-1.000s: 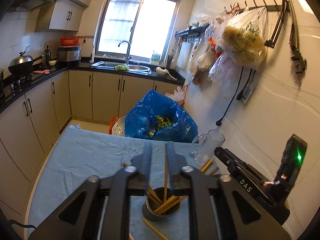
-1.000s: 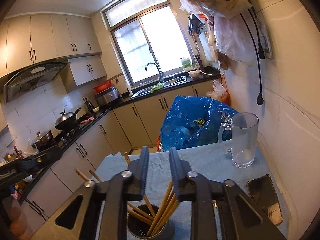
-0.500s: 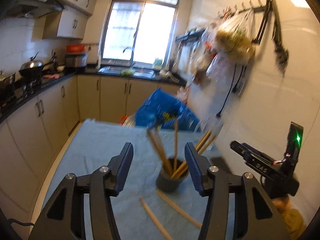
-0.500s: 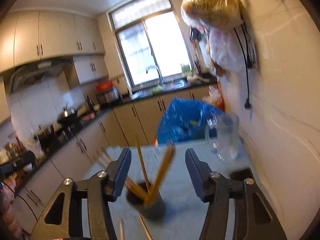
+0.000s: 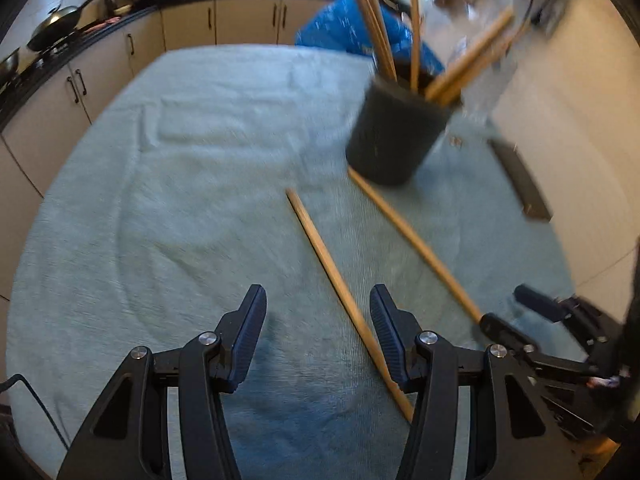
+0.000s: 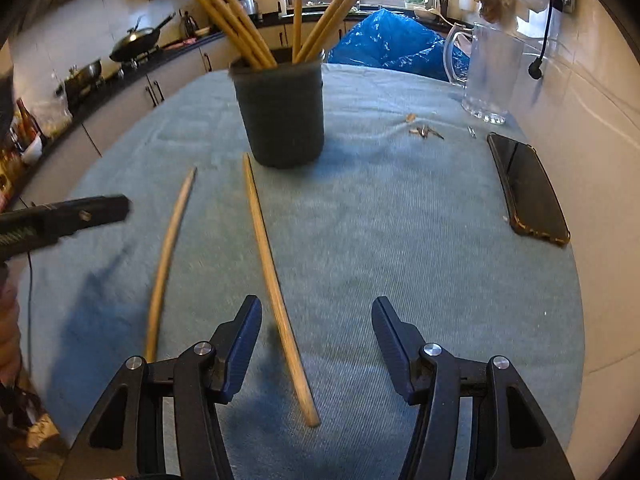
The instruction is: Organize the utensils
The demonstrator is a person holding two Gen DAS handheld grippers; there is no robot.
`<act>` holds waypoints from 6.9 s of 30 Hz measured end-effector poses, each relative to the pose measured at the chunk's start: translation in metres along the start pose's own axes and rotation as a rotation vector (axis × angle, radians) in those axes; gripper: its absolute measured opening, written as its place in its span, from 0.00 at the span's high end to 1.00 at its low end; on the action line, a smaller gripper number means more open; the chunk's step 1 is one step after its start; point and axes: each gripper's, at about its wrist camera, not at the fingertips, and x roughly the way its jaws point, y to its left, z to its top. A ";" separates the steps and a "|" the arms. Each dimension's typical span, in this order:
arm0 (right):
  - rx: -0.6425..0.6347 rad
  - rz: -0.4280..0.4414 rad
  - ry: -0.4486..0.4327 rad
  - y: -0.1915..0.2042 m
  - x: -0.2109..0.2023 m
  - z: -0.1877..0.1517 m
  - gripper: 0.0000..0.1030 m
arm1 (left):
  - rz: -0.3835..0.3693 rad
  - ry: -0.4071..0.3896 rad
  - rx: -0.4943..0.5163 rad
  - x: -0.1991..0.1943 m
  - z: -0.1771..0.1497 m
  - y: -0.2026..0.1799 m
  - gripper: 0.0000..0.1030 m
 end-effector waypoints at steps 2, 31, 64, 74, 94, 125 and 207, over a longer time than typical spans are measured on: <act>0.001 -0.006 0.004 0.001 0.003 -0.003 0.43 | 0.014 0.022 0.023 0.013 -0.004 -0.009 0.49; -0.019 0.034 0.143 0.008 -0.022 -0.038 0.66 | -0.069 0.083 0.086 -0.020 -0.031 0.032 0.75; 0.021 0.080 0.132 0.023 0.028 0.074 0.94 | -0.045 -0.020 0.130 -0.024 0.012 0.017 0.94; 0.039 0.086 -0.183 0.031 -0.069 0.058 0.94 | -0.074 -0.236 0.102 -0.101 0.005 0.012 0.94; 0.088 0.120 -0.409 0.028 -0.141 0.037 0.94 | -0.149 -0.489 0.085 -0.198 -0.006 -0.003 0.94; 0.312 0.026 -0.752 -0.021 -0.084 0.211 0.93 | -0.101 -0.736 -0.097 -0.135 0.216 -0.035 0.94; 0.357 -0.076 -0.473 0.035 -0.102 -0.005 0.37 | 0.297 -0.562 -0.147 -0.150 -0.056 0.022 0.00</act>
